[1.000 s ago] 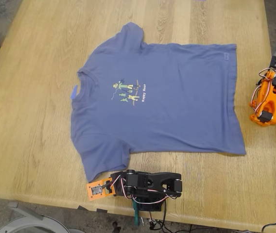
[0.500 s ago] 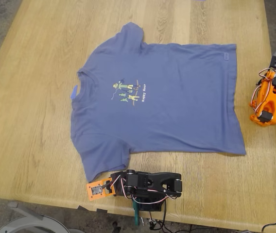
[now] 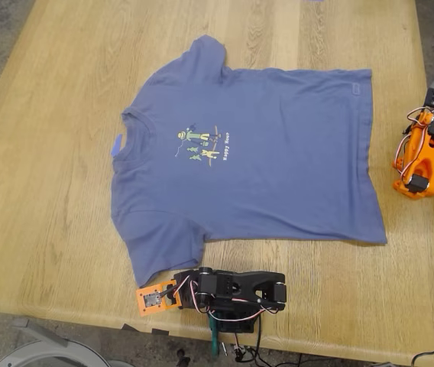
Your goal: Fold a T-shirt
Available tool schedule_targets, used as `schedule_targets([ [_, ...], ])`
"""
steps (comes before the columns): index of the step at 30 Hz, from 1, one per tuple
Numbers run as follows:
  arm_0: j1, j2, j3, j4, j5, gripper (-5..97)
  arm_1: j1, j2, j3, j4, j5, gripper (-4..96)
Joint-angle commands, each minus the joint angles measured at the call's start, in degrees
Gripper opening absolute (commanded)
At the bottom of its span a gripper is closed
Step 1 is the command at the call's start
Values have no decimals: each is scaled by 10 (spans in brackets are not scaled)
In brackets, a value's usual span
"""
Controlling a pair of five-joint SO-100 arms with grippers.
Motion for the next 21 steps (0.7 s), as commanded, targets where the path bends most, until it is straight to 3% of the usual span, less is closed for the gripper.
schedule_targets([
  [1,3,63,-15,8,1,0,3,-2,35,2,-3,1],
  [20,3,63,-15,8,1,0,2,-2,35,2,-3,1],
  [21,3,62,-15,9,-18,0,2,-2,35,2,-3,1],
])
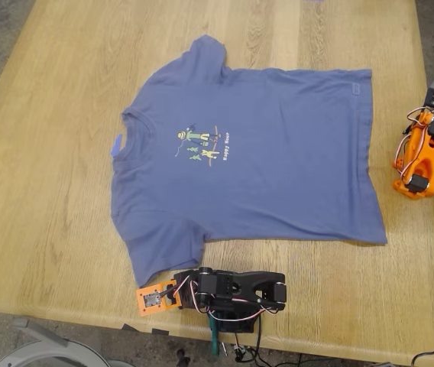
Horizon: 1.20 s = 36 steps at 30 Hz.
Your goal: Fold a T-shirt
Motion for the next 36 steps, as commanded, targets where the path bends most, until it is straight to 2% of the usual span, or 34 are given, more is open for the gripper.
schedule_targets([
  [1,8,62,-15,9,-28,0,2,-2,35,2,-3,1],
  [3,28,62,-15,9,-46,0,2,-2,35,2,-3,1],
  [7,30,62,-15,9,-33,0,2,-2,35,2,-3,1],
  [9,32,62,-15,9,-66,0,2,-2,35,2,-3,1],
  [11,33,62,-15,9,-40,0,2,-2,35,2,-3,1],
  [18,65,62,-15,9,-19,0,-23,-2,35,2,-4,1],
  [20,91,62,-15,9,-37,0,-20,-2,35,2,-5,23],
  [21,112,62,-15,9,-45,0,-28,-2,35,2,-4,136],
  [23,165,62,-15,9,-79,0,-69,-2,35,2,-2,147],
  [25,229,63,-15,1,-132,0,-104,-2,35,2,-4,154],
  [27,271,63,-15,-41,-170,-1,-135,-2,35,-4,-5,148],
  [33,312,63,-15,-214,-167,3,-197,-2,29,-290,-20,165],
  [36,304,63,-15,-292,-154,99,-211,-2,-9,-262,4,183],
])
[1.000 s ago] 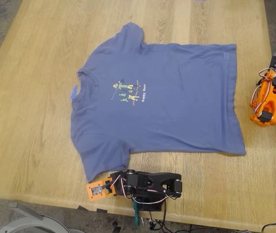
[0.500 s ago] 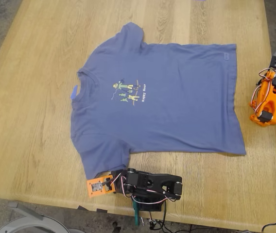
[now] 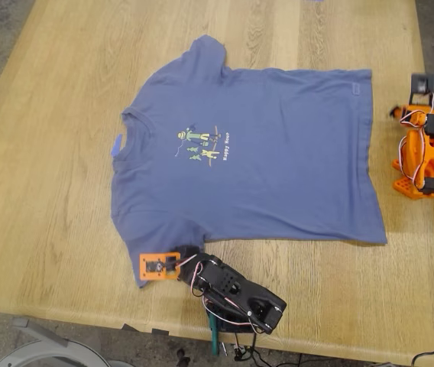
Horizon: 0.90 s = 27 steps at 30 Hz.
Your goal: Fold a T-shirt
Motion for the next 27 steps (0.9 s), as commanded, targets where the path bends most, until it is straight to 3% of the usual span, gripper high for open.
schedule_targets([
  [1,-1,63,-16,-76,4,123,-15,4,-18,-3,23,185],
  [3,2,63,-19,-104,19,123,-36,4,-60,25,42,190],
  [11,105,58,-103,13,127,177,-204,-1,-237,137,76,207],
  [15,126,-37,-191,39,185,204,-269,-25,-325,181,83,215],
  [22,165,-329,-425,40,171,404,-433,-99,-459,288,89,230],
  [27,217,-508,-555,7,175,447,-597,-199,-520,285,106,232],
])
